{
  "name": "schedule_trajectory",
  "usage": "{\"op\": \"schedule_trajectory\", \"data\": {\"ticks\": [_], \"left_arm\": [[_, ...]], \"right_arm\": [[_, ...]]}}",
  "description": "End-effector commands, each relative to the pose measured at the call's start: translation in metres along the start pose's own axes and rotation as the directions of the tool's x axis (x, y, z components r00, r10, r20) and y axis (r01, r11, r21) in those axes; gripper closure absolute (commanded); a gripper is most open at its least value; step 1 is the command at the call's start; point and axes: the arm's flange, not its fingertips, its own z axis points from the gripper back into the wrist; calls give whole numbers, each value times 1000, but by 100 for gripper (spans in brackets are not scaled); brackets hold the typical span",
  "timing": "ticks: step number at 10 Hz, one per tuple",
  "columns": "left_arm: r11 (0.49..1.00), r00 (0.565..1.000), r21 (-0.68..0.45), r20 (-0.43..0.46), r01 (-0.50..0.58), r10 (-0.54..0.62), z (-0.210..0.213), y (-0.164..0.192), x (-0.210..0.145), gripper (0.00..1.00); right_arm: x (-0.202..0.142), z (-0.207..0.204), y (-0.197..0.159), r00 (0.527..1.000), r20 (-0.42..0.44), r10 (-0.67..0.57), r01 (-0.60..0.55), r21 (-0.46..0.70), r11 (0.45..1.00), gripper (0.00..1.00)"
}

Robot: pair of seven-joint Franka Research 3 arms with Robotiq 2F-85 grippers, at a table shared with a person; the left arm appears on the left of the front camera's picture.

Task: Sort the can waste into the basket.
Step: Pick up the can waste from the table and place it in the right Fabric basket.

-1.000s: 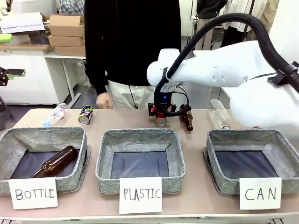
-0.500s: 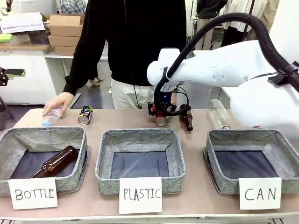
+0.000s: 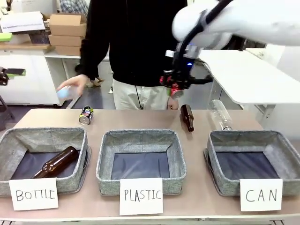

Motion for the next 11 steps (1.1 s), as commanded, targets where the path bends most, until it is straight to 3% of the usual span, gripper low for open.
{"op": "schedule_trajectory", "data": {"ticks": [1, 3, 4, 5, 7, 8, 9, 11], "left_arm": [[999, 1000, -26, 7, 20, -19, -2, -1, 1, 0], [999, 1000, -26, 7, 20, -19, -2, -1, 1, 0], [999, 1000, -26, 7, 20, -19, -2, -1, 1, 0], [999, 1000, -26, 7, 20, -19, -2, -1, 1, 0], [999, 1000, -26, 7, 20, -19, -2, -1, 1, 0], [999, 1000, -26, 7, 20, -19, -2, -1, 1, 0], [999, 1000, -26, 7, 20, -19, -2, -1, 1, 0], [999, 1000, -26, 7, 20, -19, -2, -1, 1, 0]], "right_arm": [[-121, 16, -41, 994, -60, 95, -90, 79, 993, 73], [-190, 15, -62, 999, -51, 10, -4, 116, 993, 73], [-179, 3, -53, 999, -6, -50, 50, 114, 992, 73], [-155, 31, -54, 996, -72, 45, -38, 95, 995, 73], [-155, 31, -54, 996, -72, 45, -38, 95, 995, 73], [-182, 20, -61, 998, -67, 18, -11, 104, 995, 54], [-192, 20, -80, 993, -108, 51, -42, 84, 996, 54], [-229, 12, -129, 985, -158, -64, 55, -62, 997, 54]]}}
